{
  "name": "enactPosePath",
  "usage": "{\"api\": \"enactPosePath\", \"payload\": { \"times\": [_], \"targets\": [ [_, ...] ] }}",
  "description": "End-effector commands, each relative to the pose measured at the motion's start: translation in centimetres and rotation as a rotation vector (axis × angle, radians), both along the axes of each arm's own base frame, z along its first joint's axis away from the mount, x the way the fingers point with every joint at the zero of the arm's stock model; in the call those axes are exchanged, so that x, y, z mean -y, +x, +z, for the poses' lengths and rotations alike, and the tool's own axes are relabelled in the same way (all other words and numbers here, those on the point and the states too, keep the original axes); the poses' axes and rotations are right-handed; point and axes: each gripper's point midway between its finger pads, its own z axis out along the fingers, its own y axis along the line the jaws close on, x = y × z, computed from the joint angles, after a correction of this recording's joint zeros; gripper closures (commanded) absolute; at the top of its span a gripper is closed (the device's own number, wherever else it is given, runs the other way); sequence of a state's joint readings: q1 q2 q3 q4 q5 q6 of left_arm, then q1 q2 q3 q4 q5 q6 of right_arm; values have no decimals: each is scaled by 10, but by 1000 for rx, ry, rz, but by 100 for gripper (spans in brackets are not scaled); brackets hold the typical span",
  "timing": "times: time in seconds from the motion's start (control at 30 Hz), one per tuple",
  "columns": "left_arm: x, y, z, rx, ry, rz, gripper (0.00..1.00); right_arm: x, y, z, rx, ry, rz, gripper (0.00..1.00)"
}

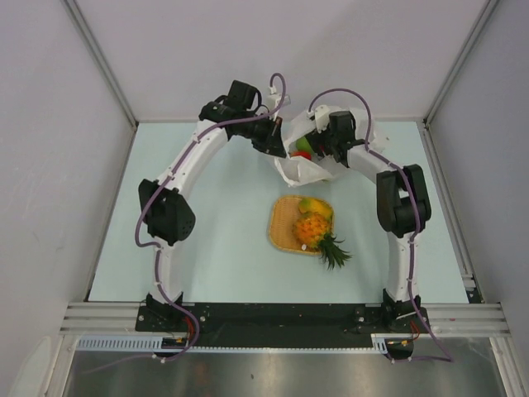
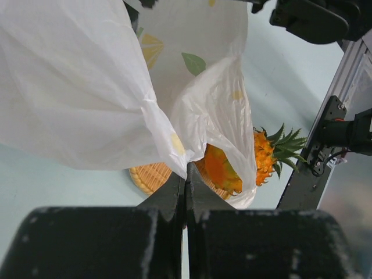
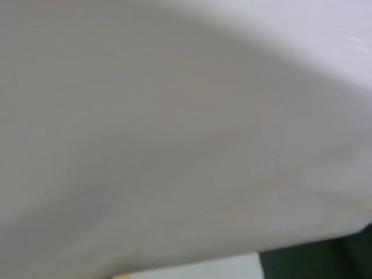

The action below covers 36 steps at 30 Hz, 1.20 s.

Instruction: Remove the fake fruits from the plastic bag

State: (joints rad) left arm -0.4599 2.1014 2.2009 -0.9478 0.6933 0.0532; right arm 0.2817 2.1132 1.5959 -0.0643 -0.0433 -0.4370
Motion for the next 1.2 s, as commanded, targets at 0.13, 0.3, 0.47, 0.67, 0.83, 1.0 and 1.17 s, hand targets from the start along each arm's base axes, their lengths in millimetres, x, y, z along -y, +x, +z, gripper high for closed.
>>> {"api": "enactPosePath", "payload": {
  "times": [0.13, 0.3, 0.47, 0.67, 0.83, 1.0, 1.17],
  "targets": [
    [-3, -13, 6, 28, 9, -47, 100, 24, 67, 39, 232, -12, -248, 0],
    [-1, -17, 2, 27, 24, -56, 100, 26, 81, 0, 151, -47, -255, 0],
    [2, -18, -2, 29, 36, -63, 100, 33, 88, -12, 153, -71, -247, 2],
    [3, -17, -3, 36, 42, -60, 100, 31, 84, -28, 117, -103, -168, 48],
    [2, -15, -8, 37, 60, -49, 100, 26, 70, 14, 110, -45, -128, 77],
    [4, -8, -11, 40, 64, -37, 100, 12, 37, 63, 84, 100, -39, 88],
    [7, 0, -9, 59, 61, -27, 100, 3, -12, 115, 42, 235, 50, 90]
  ]
}}
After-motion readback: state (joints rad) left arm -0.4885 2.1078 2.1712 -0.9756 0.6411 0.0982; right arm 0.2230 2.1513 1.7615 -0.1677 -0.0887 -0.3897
